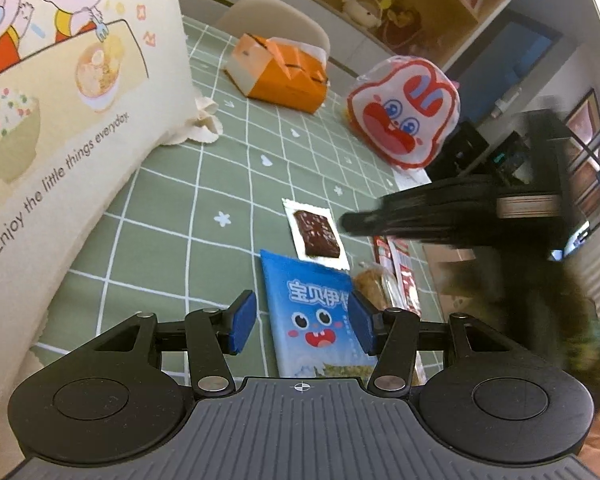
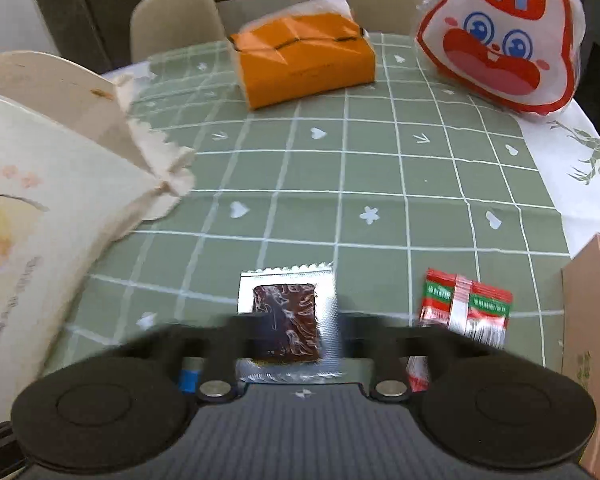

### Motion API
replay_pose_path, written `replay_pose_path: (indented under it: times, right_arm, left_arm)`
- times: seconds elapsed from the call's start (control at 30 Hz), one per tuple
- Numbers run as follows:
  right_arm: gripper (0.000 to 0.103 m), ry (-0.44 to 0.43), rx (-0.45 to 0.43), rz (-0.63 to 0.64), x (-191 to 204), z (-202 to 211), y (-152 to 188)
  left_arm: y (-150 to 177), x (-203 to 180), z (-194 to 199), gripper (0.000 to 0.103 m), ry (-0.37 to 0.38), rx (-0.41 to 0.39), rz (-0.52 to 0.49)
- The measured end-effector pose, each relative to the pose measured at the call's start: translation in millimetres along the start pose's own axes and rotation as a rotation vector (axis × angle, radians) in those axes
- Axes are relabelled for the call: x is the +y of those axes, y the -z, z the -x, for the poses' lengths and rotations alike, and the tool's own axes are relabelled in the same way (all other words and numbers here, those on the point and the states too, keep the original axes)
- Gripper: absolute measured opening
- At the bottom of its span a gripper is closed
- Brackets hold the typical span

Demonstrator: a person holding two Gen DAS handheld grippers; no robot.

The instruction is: Organize snacks

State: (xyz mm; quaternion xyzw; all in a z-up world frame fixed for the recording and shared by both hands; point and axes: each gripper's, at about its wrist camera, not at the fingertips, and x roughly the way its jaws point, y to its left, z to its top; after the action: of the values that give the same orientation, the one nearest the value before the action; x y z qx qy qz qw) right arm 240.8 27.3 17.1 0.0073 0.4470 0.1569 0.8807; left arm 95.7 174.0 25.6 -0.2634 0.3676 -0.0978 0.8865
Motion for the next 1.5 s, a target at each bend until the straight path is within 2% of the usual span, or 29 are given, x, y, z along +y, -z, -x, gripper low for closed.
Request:
replay_pose_path:
  times: [0.1, 0.17, 0.27, 0.3, 0.33, 0.37, 0.43, 0.5, 0.6, 0.63, 0.7, 0.73, 0.87, 0.93, 0.97, 1.0, 1.03, 1.13, 1.2, 1.4, 1.43, 1.5]
  right_arm:
    - [0.003, -0.067, -0.069, 0.009, -2.4, 46.2, 8.2]
    - [0.003, -0.07, -0.114, 0.048, -1.8, 70.9, 14.2]
    - [0.006, -0.042, -0.123, 0.079, -0.2, 86.6, 22.8]
    - [0.008, -0.033, -0.117, 0.084, 0.6, 84.9, 23.7]
    - [0.019, -0.025, -0.104, 0.087, 1.1, 79.7, 23.2]
    - [0.036, -0.022, -0.09, 0.087, 2.7, 71.7, 21.8]
    - [0.049, -0.009, -0.062, 0.088, 7.9, 50.4, 18.7]
    - [0.049, 0.025, -0.038, 0.109, 16.1, 27.0, 16.8]
    - [0.049, 0.083, -0.014, 0.139, 26.3, -4.0, 12.3]
    - [0.053, 0.094, -0.002, 0.134, 26.9, -14.1, 8.9]
    - [0.055, 0.067, 0.015, 0.092, 22.0, -24.6, 1.5]
    - [0.05, 0.062, 0.01, 0.086, 21.5, -26.4, 0.2]
    - [0.045, 0.055, -0.001, 0.106, 22.6, -17.4, 2.9]
    - [0.044, 0.045, -0.039, 0.095, 22.4, -1.4, 2.4]
    - [0.04, 0.03, -0.061, 0.092, 21.8, 9.7, 1.8]
    - [0.025, 0.005, -0.088, 0.089, 21.1, 24.2, 2.0]
    - [0.003, -0.017, -0.1, 0.089, 20.4, 36.2, 2.2]
    - [0.004, -0.073, -0.118, 0.1, 16.6, 72.3, 10.2]
    - [0.004, -0.053, -0.13, 0.14, 17.3, 88.2, 21.6]
    - [0.005, 0.007, -0.064, 0.16, 15.1, 79.3, 40.5]
    - [0.011, 0.013, -0.051, 0.155, 14.0, 73.9, 40.0]
    - [0.028, 0.021, -0.026, 0.118, 7.6, 64.3, 36.5]
  left_arm:
    - [2.8, -1.8, -5.9, 0.056, 0.009, 0.016, -0.003]
    - [3.8, -2.6, -7.4, 0.055, -0.001, 0.003, 0.001]
    - [1.6, 2.0, -1.7, 0.055, -0.034, -0.045, 0.019]
    - [0.0, 4.4, 1.0, 0.055, -0.046, -0.061, 0.026]
    - [-1.6, 7.2, 3.7, 0.055, -0.058, -0.075, 0.033]
    - [-3.3, 9.8, 6.2, 0.055, -0.074, -0.086, 0.037]
    - [-6.2, 12.1, 9.3, 0.055, -0.122, -0.103, 0.025]
    - [-7.7, 12.1, 8.9, 0.055, -0.152, -0.103, 0.005]
    - [-7.0, 8.4, 4.0, 0.055, -0.144, -0.067, -0.031]
    - [-5.5, 6.2, 1.9, 0.055, -0.144, -0.057, -0.047]
    - [-2.5, 0.8, -1.4, 0.055, -0.145, -0.038, -0.079]
    - [-0.6, -1.5, -2.7, 0.055, -0.142, -0.031, -0.091]
    - [6.1, -11.3, -6.3, 0.055, -0.135, -0.008, -0.137]
    - [9.2, -15.2, -8.0, 0.055, -0.133, 0.003, -0.157]
    - [10.5, -16.5, -9.0, 0.055, -0.133, 0.008, -0.163]
    - [11.3, -17.5, -10.1, 0.055, -0.132, 0.014, -0.168]
    - [12.3, -18.4, -11.2, 0.055, -0.133, 0.02, -0.172]
    - [15.1, -21.1, -12.7, 0.055, -0.136, 0.027, -0.184]
    - [16.8, -22.7, -13.3, 0.055, -0.137, 0.028, -0.191]
    - [13.3, -17.4, -14.5, 0.054, -0.138, 0.025, -0.168]
    - [11.5, -15.2, -13.7, 0.054, -0.139, 0.018, -0.158]
    - [7.0, -8.0, -11.9, 0.054, -0.145, 0.0, -0.13]
